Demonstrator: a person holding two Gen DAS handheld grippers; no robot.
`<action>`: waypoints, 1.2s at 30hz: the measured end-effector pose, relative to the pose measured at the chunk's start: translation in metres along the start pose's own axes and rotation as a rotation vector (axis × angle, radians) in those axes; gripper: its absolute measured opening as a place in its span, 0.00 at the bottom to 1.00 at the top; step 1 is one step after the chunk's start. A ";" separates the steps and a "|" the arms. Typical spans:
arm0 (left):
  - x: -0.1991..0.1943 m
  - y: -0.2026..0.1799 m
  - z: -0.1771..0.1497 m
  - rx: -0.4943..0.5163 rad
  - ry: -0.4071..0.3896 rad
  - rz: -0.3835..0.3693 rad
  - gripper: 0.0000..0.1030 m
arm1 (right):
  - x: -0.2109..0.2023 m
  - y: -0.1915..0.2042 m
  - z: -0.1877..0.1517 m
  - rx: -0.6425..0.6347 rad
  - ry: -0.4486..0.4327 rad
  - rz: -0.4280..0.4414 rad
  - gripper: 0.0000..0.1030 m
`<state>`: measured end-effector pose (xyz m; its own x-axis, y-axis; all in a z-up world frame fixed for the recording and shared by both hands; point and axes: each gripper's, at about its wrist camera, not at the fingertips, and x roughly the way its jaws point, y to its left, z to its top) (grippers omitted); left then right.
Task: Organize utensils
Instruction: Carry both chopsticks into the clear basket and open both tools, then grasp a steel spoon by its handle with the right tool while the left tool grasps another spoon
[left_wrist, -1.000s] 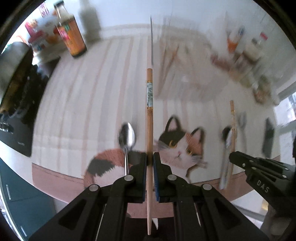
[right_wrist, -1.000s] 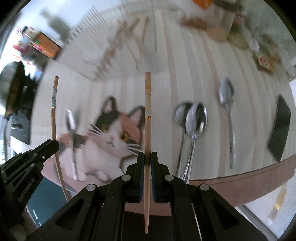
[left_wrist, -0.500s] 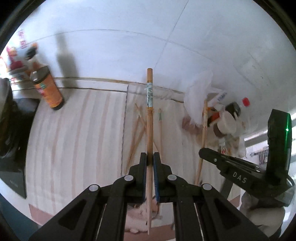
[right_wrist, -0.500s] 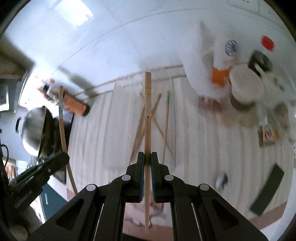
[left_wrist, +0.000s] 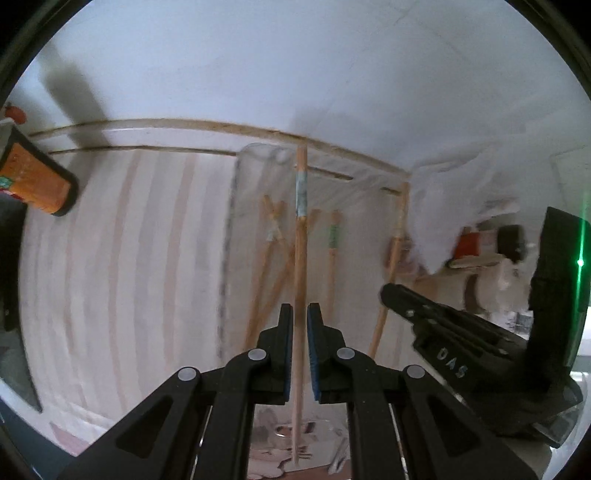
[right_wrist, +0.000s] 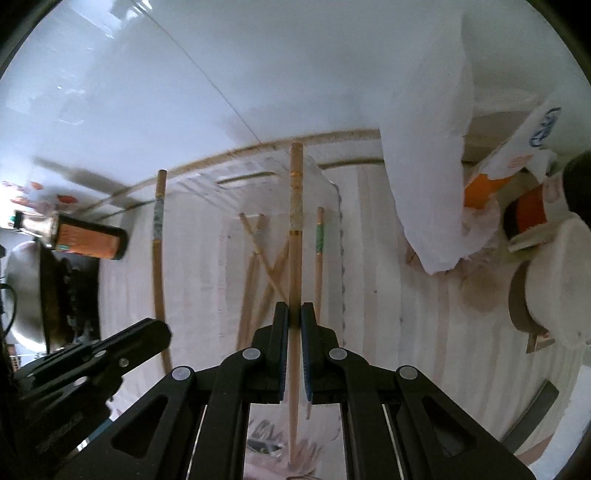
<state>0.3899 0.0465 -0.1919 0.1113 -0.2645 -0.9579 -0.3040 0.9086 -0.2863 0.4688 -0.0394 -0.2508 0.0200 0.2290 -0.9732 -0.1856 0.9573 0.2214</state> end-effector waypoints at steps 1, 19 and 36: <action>0.000 0.001 0.000 -0.005 0.004 -0.006 0.06 | 0.002 -0.002 0.000 0.002 0.006 0.000 0.09; -0.068 0.022 -0.102 0.096 -0.419 0.413 1.00 | -0.082 -0.030 -0.105 0.009 -0.333 -0.065 0.69; 0.051 0.112 -0.239 0.010 -0.102 0.464 0.98 | 0.035 -0.133 -0.269 0.257 -0.048 -0.090 0.44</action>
<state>0.1354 0.0572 -0.2776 0.0585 0.2023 -0.9776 -0.3343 0.9267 0.1718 0.2299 -0.2064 -0.3305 0.0731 0.1429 -0.9870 0.0739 0.9862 0.1483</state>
